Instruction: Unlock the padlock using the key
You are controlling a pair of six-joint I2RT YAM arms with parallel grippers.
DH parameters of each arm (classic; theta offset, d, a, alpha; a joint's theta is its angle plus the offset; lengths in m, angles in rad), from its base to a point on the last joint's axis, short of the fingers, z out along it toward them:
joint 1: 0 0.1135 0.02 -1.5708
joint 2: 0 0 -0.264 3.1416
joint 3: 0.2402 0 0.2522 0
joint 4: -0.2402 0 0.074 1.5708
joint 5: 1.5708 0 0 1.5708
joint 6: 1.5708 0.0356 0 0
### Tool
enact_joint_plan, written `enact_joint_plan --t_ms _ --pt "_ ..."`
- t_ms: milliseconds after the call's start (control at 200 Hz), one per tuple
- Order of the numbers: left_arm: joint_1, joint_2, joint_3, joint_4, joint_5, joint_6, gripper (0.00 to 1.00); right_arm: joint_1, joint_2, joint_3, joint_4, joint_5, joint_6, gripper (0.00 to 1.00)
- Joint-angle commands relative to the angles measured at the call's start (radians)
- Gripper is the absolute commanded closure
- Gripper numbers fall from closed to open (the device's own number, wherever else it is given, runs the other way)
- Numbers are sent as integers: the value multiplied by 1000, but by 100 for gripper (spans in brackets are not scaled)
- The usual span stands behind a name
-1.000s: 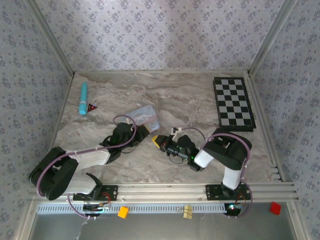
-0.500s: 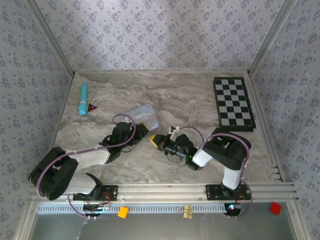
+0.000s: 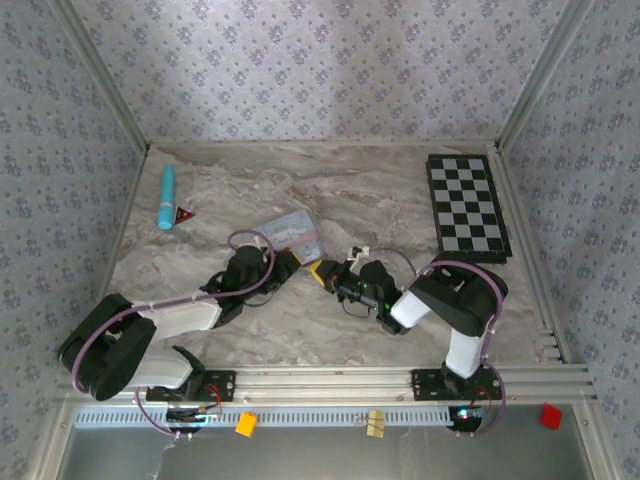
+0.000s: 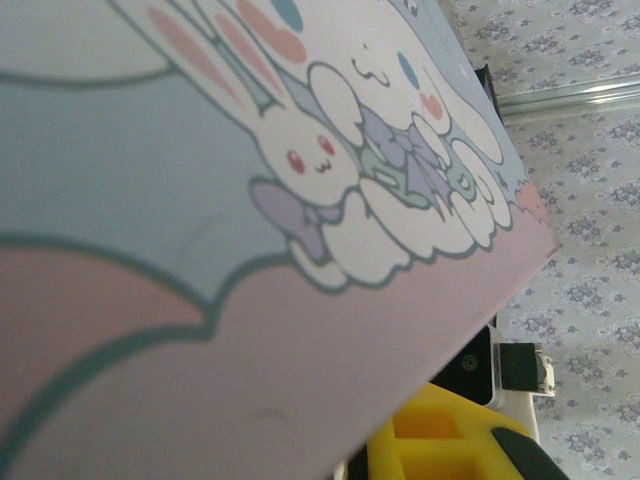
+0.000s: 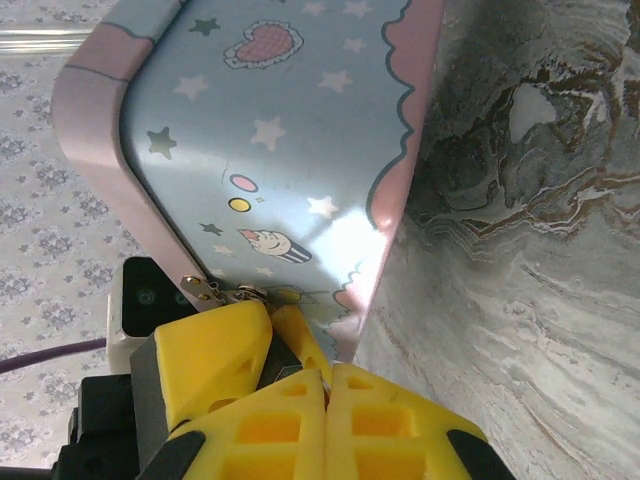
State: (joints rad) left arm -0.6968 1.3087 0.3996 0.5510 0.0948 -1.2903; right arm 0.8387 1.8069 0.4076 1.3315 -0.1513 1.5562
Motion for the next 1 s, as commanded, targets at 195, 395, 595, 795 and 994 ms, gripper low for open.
enact_joint_plan --t_ms 195,395,595,795,994 --pt "-29 -6 51 53 50 24 100 90 11 95 61 -18 -2 100" --pt "-12 1 54 62 48 25 100 125 25 91 63 -11 2 100" --pt "-2 -2 61 58 56 32 100 138 33 98 62 -12 -7 100" --pt "-2 -10 54 54 68 32 100 98 6 67 56 -4 -37 100" --pt "-24 -10 65 39 84 43 100 62 2 68 59 -27 -47 100"
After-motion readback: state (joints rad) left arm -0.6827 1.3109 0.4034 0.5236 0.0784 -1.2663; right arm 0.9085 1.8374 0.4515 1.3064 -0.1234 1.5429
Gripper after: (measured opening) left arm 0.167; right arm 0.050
